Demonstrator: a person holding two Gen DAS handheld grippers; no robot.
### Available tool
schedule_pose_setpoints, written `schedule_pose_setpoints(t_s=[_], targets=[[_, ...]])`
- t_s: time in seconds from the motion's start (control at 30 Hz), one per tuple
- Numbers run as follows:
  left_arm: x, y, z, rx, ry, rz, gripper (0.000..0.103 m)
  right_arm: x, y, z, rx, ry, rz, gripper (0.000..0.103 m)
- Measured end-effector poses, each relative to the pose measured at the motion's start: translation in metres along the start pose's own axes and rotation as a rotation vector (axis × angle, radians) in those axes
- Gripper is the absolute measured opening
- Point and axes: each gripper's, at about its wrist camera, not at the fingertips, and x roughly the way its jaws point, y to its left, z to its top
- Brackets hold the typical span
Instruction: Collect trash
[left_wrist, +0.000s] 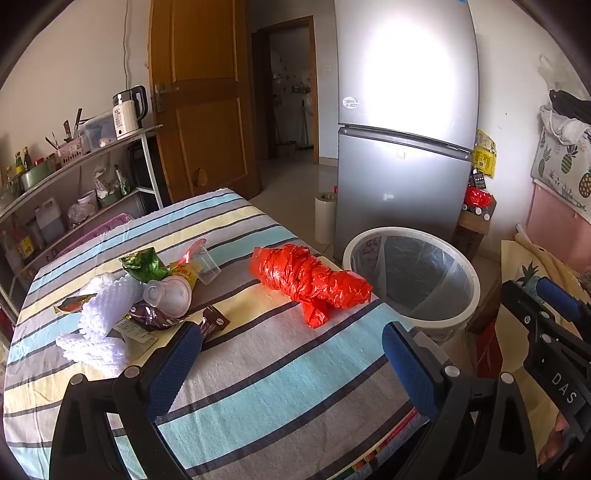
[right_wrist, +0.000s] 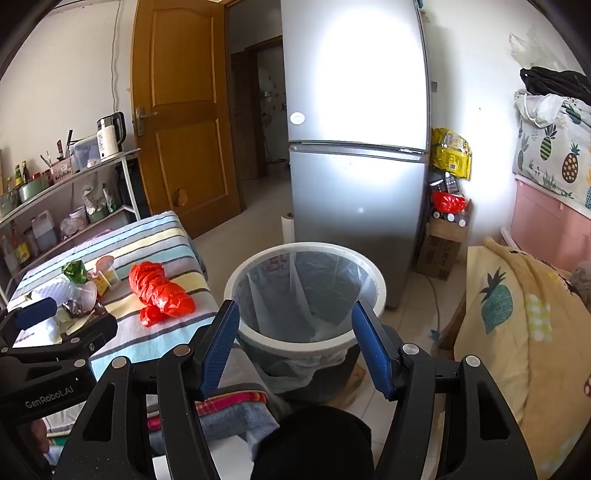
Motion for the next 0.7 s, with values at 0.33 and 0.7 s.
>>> schedule_pose_setpoints(t_s=[0.33, 0.7], targets=[[0.0011, -0.0008, -0.0003, -0.002, -0.001, 0.002, 0.1, -0.0004, 0.0018, 0.0006, -0.004, 0.002, 0.0, 0.064], [0.001, -0.0006, -0.0004, -0.002, -0.002, 0.002, 0.1, -0.0005, 0.0027, -0.0005, -0.003, -0.001, 0.003, 0.064]])
